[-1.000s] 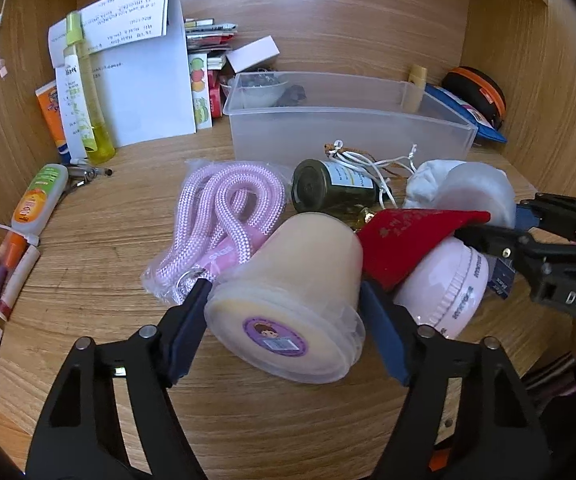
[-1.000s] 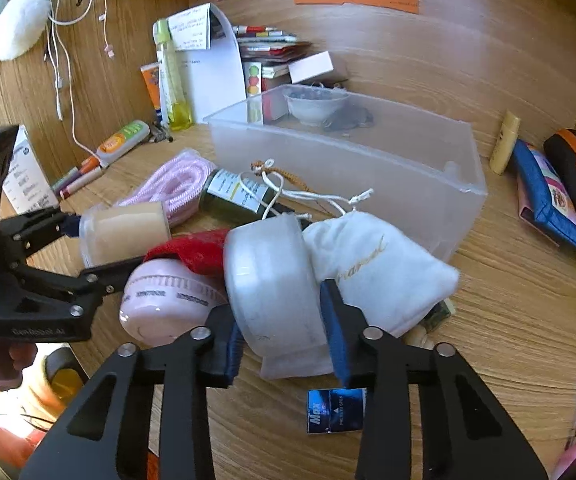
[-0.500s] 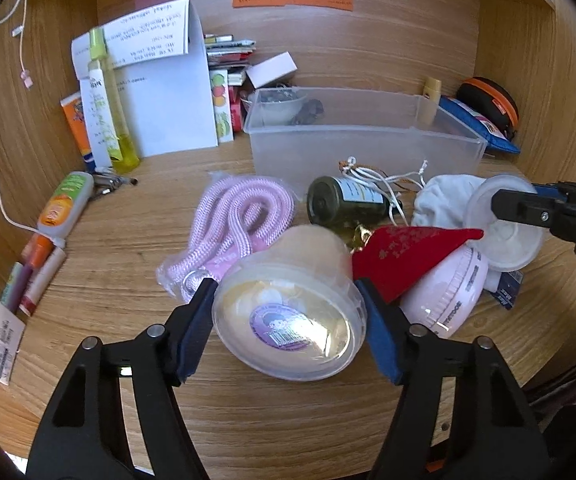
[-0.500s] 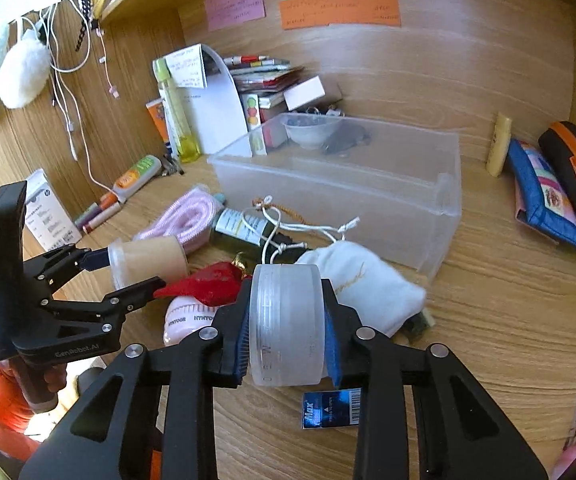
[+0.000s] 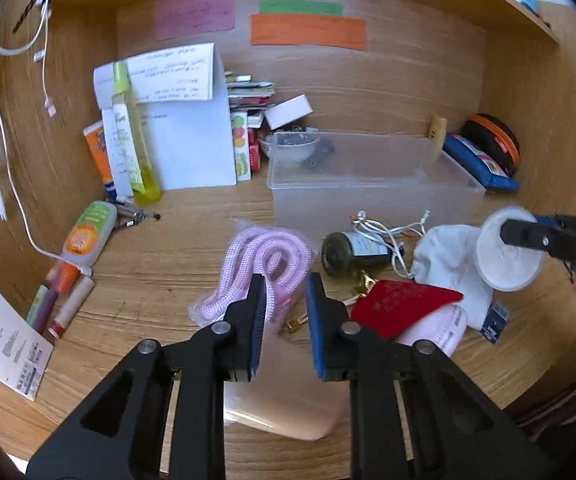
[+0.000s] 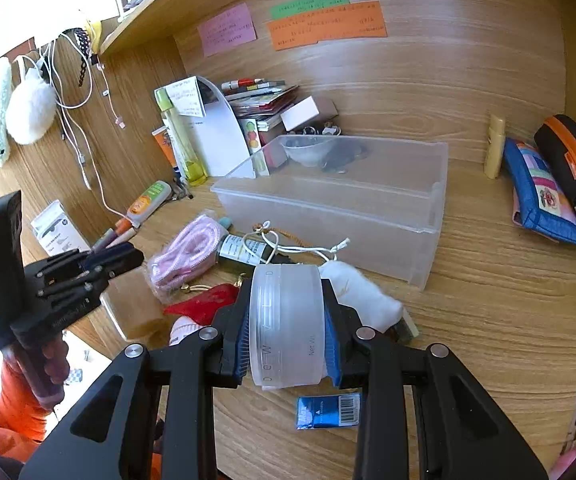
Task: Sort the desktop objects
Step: 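Grasp the white round container with the right gripper while the left grasps the beige cup, then carry the beige cup and white container over the clear box with both grippers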
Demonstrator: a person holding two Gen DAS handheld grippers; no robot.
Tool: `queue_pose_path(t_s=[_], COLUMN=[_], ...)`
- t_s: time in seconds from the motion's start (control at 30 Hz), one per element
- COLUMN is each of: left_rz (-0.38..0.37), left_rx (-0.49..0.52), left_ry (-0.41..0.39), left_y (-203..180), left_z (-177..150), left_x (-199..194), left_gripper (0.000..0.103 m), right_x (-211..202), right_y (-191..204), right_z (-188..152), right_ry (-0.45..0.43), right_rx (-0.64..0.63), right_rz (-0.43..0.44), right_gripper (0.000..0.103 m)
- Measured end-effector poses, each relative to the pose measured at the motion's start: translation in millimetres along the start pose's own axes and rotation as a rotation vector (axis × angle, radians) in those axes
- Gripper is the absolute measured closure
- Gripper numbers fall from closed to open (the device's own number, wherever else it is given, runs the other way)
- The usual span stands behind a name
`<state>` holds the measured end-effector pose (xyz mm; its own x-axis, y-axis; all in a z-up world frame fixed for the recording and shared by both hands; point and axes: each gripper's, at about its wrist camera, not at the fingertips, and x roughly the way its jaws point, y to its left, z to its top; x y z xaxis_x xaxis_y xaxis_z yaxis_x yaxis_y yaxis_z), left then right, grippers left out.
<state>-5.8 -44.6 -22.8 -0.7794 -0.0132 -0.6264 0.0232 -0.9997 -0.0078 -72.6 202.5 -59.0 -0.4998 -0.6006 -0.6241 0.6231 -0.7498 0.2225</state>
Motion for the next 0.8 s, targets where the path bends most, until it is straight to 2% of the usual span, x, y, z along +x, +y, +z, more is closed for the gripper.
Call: queue_pose_path(t_s=[0.07,0.1,0.13,0.2,0.27,0.3,0.33,0.4,0.47,0.63,0.73,0.8], left_rz=[-0.016,-0.048,-0.072,-0.048,-0.069,-0.065,-0.047,-0.003,0.019,0.033,-0.045,-0.029], left_rx=[-0.01,-0.03,-0.036,-0.023,-0.017,-0.015,-0.007,0.018,0.03,0.043,0.007,0.008], left_ry=[0.048,0.09,0.094,0.09,0.082,0.066,0.035,-0.026,-0.037,0.057,0.075,0.096], left_y=[4.2,8.1,8.5,6.3,5.9,7.6,9.9,16.8,25.8,37.7,39.2,34.2], left_z=[-3.6,-6.9,-9.4,-11.6,-12.5,-12.4,-12.5,-12.9,-16.3,-40.2,-49.4,-51.5], left_x=[10.9,19.5,21.2,17.4,8.2,1.1,-8.7,-28.2,-37.1,-24.0,-12.2,0.7], left_gripper=[0.083,0.082,0.077,0.071,0.052,0.035,0.024,0.019,0.014,0.011,0.01,0.01], right_x=[3.6,5.3,7.5,11.1,14.2,15.2,16.3,17.9,20.2,28.4,33.8,35.5], right_y=[-0.2,-0.4,-0.3,0.1,-0.1,-0.7,-0.7,-0.9,0.2,2.9,5.3,6.2], right_z=[-0.3,-0.9,-1.8,-4.1,-4.9,-5.0,-4.9,-4.8,-4.4,-4.3,-3.3,-3.0], right_ry=[0.011,0.017,0.024,0.033,0.043,0.046,0.049,0.053,0.059,0.078,0.09,0.095], right_rx=[0.003,0.007,0.009,0.009,0.012,0.014,0.015,0.014,0.01,0.014,0.019,0.021], right_rz=[0.009,0.016,0.02,0.021,0.03,0.033,0.037,0.046,0.052,0.073,0.073,0.071], right_gripper=[0.076,0.076,0.076,0.076,0.076,0.076,0.076,0.076,0.076,0.076,0.076,0.076])
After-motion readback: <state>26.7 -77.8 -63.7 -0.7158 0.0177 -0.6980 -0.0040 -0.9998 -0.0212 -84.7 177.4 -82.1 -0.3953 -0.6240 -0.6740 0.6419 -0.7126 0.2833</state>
